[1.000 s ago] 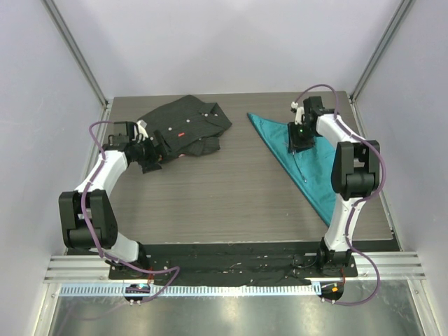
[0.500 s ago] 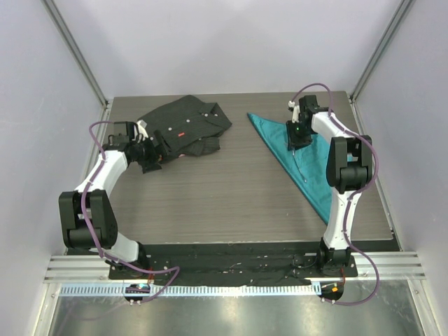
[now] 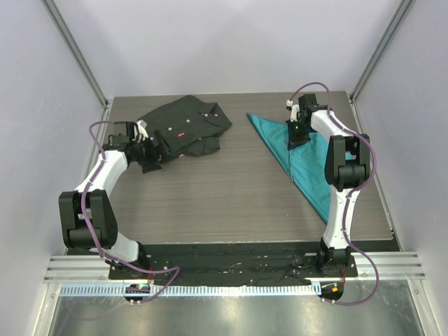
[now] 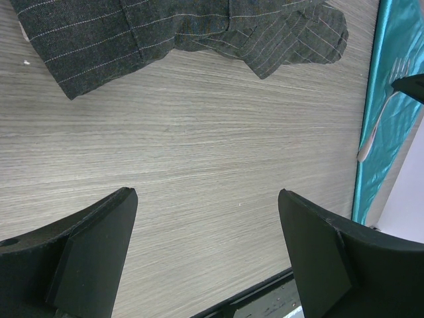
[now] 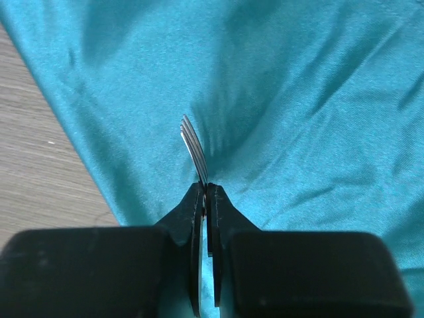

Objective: Fold the napkin, place the utensils inside, and roll it up
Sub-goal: Place the utensil onto the napkin

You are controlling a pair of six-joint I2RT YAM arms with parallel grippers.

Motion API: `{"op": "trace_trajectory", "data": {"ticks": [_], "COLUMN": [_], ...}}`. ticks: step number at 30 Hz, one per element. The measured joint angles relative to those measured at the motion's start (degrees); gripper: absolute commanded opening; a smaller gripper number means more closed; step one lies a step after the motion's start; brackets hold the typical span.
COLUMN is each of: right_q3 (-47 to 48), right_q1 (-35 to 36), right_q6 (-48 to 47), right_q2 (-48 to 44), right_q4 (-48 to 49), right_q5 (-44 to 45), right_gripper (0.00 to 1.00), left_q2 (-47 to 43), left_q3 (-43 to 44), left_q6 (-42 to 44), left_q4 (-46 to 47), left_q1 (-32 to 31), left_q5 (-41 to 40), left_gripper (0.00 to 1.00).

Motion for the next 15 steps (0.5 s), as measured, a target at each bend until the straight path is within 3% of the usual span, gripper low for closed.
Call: {"op": "trace_trajectory", "data": {"ticks": [15], "right_q3": [1.9], "right_q1": [-2.2], "right_q6": [-9.0], "right_q2": [1.5], "right_q4": [-8.4], "right_q5": [-14.8], "right_gripper": [0.06], "left_q2": [0.0], "left_q3": [0.0], "left_q6": [0.0], "left_q4": [0.0], "left_q1": [-0.2], "left_q5": [0.0], "left_gripper": [0.92]}}
